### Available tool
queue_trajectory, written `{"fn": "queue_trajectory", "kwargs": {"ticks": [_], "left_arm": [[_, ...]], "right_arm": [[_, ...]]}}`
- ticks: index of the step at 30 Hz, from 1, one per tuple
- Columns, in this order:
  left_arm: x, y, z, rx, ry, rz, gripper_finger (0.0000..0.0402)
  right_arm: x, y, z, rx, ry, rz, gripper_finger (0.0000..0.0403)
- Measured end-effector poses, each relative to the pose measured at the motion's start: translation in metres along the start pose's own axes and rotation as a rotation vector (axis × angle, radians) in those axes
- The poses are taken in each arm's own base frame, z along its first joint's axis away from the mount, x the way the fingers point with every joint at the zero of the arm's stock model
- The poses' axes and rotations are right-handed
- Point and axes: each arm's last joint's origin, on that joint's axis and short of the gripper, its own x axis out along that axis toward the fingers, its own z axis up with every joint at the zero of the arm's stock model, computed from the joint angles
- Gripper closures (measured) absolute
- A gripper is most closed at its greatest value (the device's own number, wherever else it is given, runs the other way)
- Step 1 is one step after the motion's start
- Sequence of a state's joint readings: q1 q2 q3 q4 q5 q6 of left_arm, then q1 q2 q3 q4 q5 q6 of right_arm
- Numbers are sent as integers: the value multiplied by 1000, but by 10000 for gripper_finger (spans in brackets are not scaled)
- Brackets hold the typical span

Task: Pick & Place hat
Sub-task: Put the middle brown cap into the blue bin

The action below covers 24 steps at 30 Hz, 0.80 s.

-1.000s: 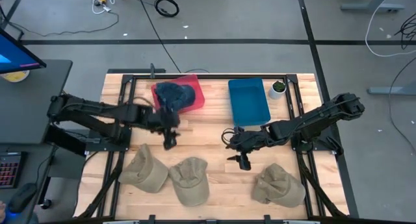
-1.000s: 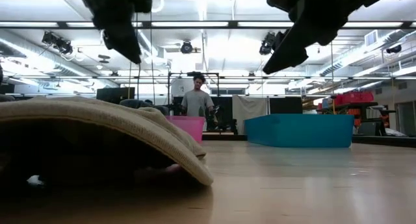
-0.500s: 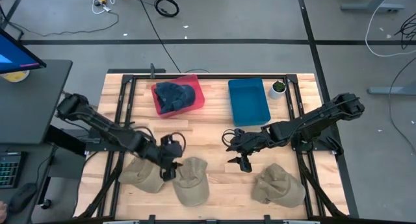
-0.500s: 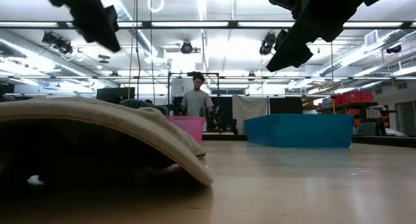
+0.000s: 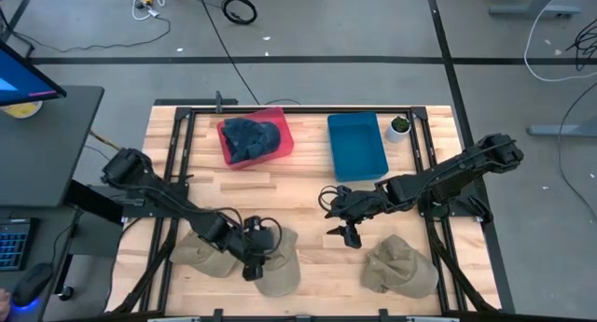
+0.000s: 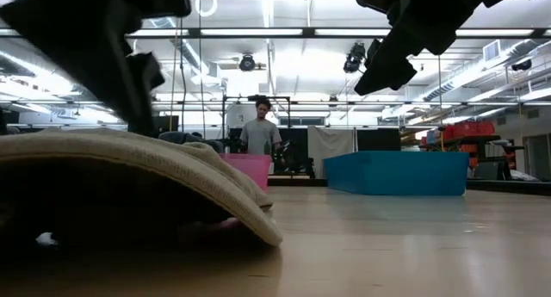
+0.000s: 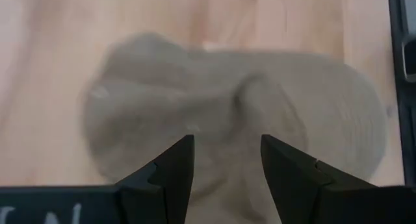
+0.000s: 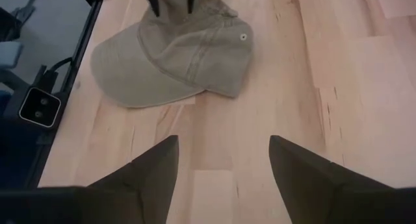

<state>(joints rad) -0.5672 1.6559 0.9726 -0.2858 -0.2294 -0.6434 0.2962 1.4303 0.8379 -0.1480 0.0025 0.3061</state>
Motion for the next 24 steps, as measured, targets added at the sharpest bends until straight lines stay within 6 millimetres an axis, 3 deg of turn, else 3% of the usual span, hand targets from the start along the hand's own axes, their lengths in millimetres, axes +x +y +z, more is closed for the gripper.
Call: {"fn": "queue_trajectory", "kwargs": {"ticks": [14,24], "left_arm": [[-1,-21,-17,37,72,-106,220],[13,-15,-21,43,85,-19,223]], "right_arm": [[0,0,0,-8,1,-1,160],[0,0,0,-11,0,0,160]]}}
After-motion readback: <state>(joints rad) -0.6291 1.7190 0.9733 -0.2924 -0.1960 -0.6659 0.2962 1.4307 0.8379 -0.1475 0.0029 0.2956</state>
